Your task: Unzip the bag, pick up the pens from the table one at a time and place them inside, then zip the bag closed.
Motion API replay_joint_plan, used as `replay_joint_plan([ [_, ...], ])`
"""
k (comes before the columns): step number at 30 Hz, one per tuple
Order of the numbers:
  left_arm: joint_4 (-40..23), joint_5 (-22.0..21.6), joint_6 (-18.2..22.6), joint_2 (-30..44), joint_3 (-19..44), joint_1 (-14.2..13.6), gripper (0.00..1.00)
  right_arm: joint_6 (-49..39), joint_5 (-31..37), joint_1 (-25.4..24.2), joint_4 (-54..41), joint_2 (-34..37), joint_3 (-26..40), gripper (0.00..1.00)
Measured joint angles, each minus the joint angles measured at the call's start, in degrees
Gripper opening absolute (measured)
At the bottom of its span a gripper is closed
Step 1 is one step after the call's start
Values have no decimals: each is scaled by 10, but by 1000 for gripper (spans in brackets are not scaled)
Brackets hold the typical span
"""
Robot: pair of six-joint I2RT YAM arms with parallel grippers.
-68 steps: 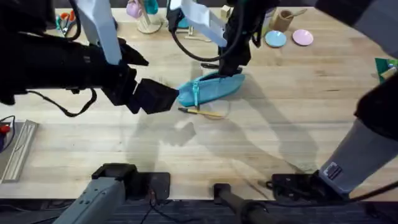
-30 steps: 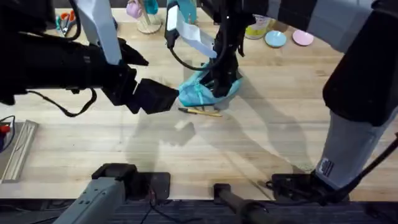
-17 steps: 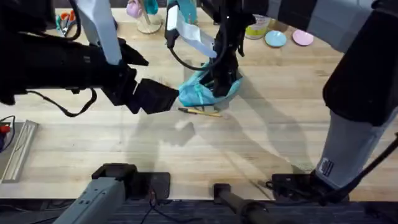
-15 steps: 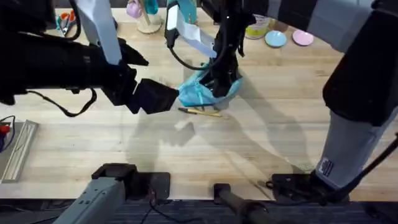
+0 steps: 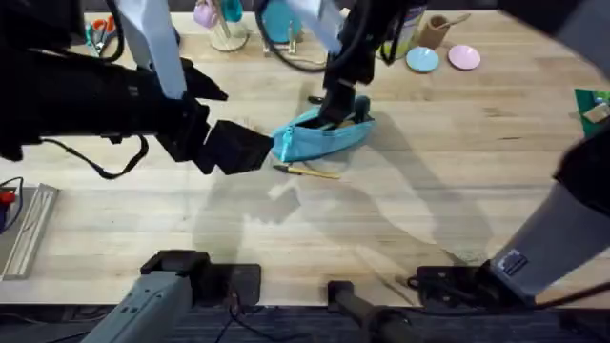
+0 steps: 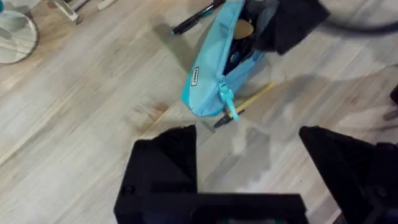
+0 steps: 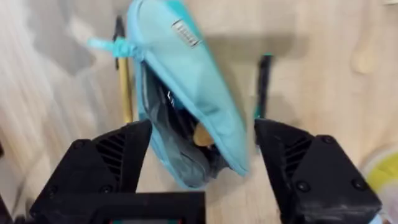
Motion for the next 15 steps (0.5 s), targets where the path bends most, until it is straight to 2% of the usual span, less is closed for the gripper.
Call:
replay_joint_plan([
  [4, 0, 0, 0, 0, 0, 0, 993, 75, -4, -18, 42, -29, 1, 995],
  [9, 0, 0, 0, 0, 0, 0, 993, 176, -6, -60, 77, -32, 1, 996],
  [15, 0, 0, 0, 0, 0, 0, 994, 226, -5, -110, 86, -32, 1, 996],
])
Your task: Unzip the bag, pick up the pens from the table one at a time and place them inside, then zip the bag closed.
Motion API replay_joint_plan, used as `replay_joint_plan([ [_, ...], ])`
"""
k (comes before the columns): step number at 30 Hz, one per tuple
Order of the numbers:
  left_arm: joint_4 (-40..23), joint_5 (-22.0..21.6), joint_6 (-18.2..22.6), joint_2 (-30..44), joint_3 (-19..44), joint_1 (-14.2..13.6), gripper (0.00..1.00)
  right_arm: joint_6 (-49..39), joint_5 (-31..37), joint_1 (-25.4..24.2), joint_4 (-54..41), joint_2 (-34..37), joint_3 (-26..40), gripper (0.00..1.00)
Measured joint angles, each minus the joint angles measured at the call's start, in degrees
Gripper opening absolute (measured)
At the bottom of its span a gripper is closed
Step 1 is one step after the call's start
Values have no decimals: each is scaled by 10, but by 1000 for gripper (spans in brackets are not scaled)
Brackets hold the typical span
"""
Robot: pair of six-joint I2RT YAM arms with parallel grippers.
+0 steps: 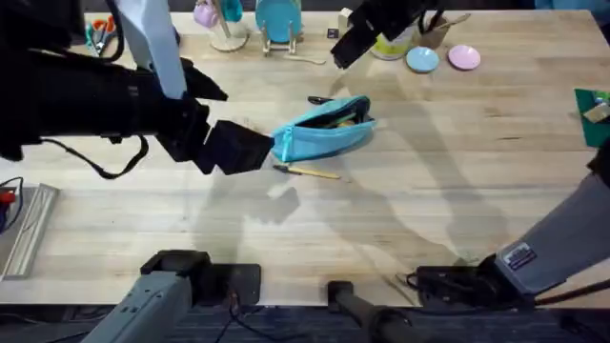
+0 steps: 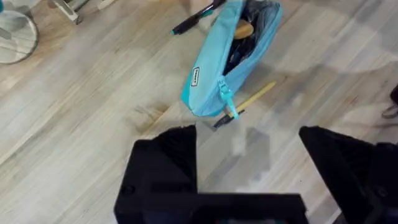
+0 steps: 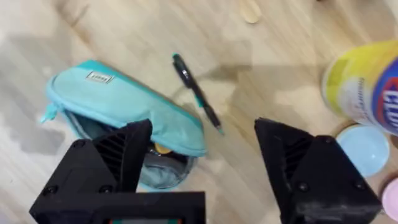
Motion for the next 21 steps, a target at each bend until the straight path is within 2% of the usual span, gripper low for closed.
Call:
replay_joint_plan([
  [6, 0, 0, 0, 0, 0, 0, 993, 14, 0, -10, 26, 0, 0, 995],
  [21, 0, 0, 0, 0, 0, 0, 993, 48, -3, -10, -13, 0, 0, 995],
])
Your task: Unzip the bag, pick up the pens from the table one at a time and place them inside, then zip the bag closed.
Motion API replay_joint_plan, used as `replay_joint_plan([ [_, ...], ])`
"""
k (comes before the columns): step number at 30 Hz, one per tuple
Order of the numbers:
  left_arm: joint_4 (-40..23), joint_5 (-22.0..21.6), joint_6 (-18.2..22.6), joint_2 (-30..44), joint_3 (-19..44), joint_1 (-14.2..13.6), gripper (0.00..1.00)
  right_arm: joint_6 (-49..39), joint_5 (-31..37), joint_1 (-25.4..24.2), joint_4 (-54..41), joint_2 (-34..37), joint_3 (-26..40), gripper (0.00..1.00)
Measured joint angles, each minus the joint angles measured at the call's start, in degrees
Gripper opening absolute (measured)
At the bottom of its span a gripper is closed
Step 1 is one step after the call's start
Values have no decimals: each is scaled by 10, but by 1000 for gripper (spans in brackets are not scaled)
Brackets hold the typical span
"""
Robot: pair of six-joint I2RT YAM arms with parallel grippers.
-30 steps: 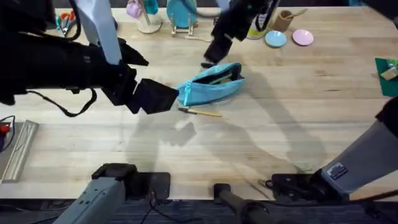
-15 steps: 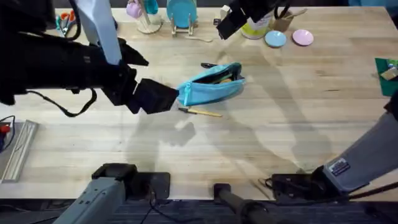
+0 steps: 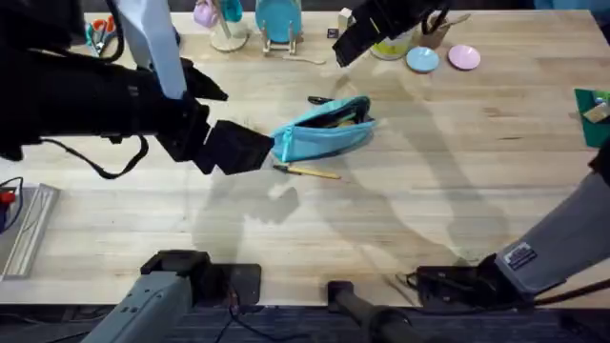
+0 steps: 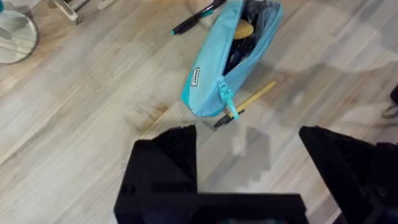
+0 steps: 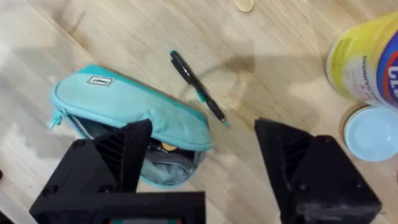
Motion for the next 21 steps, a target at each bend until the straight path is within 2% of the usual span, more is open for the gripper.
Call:
replay_joint_plan([
  [7, 0, 0, 0, 0, 0, 0, 993, 21, 0, 0, 12, 22, 0, 995],
  [21, 0, 0, 0, 0, 0, 0, 993, 144, -1, 2, 27, 117, 0, 997],
])
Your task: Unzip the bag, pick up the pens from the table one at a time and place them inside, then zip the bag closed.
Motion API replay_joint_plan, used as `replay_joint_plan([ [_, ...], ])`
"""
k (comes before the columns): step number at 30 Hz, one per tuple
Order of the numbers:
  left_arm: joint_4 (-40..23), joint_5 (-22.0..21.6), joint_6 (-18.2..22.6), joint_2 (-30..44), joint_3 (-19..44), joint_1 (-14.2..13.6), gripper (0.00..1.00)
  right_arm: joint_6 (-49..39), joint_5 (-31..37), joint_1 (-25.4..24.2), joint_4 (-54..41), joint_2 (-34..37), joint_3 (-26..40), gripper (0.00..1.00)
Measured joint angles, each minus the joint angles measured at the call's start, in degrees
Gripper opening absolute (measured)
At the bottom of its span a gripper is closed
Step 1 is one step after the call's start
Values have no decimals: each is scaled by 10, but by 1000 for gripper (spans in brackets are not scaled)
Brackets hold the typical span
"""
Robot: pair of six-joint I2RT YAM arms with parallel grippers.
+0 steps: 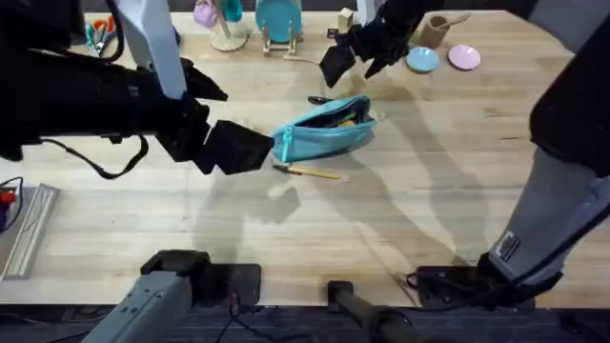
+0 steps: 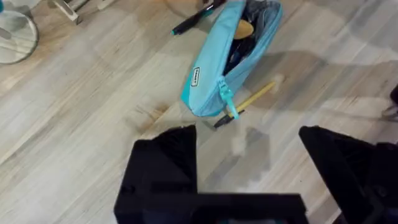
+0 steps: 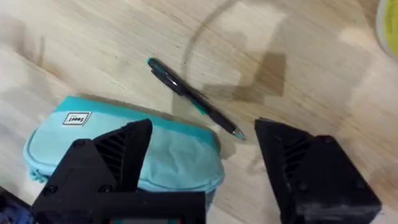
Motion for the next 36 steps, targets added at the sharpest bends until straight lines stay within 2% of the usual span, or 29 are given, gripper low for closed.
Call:
replay_joint_plan([
  [12, 0, 0, 0, 0, 0, 0, 993, 0, 69, 35, 33, 32, 0, 998],
  [23, 0, 0, 0, 0, 0, 0, 993, -82, 101, 59, 36, 76, 0, 997],
  [31, 0, 0, 0, 0, 0, 0, 994, -129, 129, 65, 39, 80, 3, 996],
  [33, 0, 0, 0, 0, 0, 0, 993, -135, 129, 66, 40, 82, 5, 965],
  [36, 0, 0, 0, 0, 0, 0, 993, -141, 129, 66, 43, 82, 6, 849],
])
